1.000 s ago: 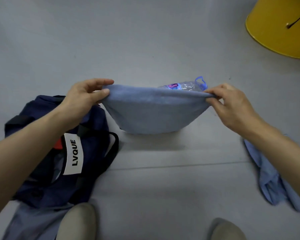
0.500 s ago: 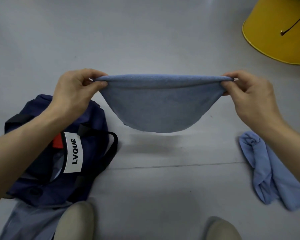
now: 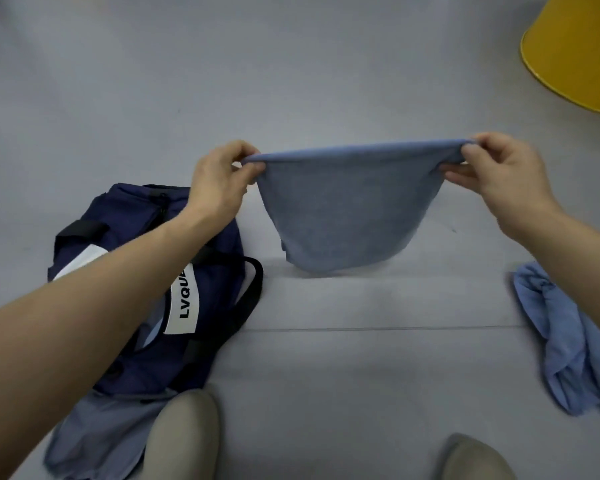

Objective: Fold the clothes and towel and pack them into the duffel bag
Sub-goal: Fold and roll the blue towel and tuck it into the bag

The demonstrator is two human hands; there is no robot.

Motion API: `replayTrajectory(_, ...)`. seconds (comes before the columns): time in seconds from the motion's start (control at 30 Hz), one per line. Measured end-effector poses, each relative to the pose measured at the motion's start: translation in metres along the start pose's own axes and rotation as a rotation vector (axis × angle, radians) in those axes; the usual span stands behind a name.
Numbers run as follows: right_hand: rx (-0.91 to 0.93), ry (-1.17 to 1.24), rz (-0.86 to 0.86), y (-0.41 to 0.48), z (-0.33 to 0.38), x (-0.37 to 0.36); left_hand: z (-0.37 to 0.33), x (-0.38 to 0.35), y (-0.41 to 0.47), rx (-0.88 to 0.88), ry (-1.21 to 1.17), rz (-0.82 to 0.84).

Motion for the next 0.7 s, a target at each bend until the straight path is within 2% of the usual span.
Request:
replayTrajectory(0.13, 0.136, 0.034, -0.01, -0.022, 0.022, 0.011, -0.017, 0.018, -0.01, -0.113, -0.062, -0.071)
replayTrajectory(0.27, 0.11, -0.045, 0.065, -0.073, -0.021, 0.019, 0.021, 0.011, -0.056, -0.054, -0.049, 0.038)
replayTrajectory(0.37, 0.089, -0.287, 0.177, -0.121, -0.082, 0.011, 0.064, -0.021, -0.112, -0.03, 0.099, 0.212)
replayTrajectory(0.43, 0.162, -0.526, 0.269, -0.152, -0.122, 0.002, 0.099, -0.044, -0.148, -0.002, 0.261, 0.311)
replayTrajectory(0.5, 0.175, -0.726, 0.372, -0.181, -0.168, -0.003, 0.137, -0.072, -0.185, 0.036, 0.398, 0.503)
replayTrajectory(0.57, 0.223, -0.886, 0.502, -0.213, -0.202, -0.004, 0.162, -0.094, -0.221, -0.066, 0.507, 0.634)
replayTrajectory(0.63, 0.339, -0.936, 0.587, -0.232, -0.222, -0.007, 0.182, -0.109, -0.24, -0.173, 0.55, 0.622)
replayTrajectory(0.7, 0.38, -0.956, 0.635, -0.239, -0.226, -0.006, 0.177, -0.111, -0.238, -0.233, 0.547, 0.596)
Point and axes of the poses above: each hand's wrist, its own y-axis towards the middle knuckle, its own x-axis out of the back of the hand, z = x × y, the point moved 4 cm from there along y, towards the middle knuckle
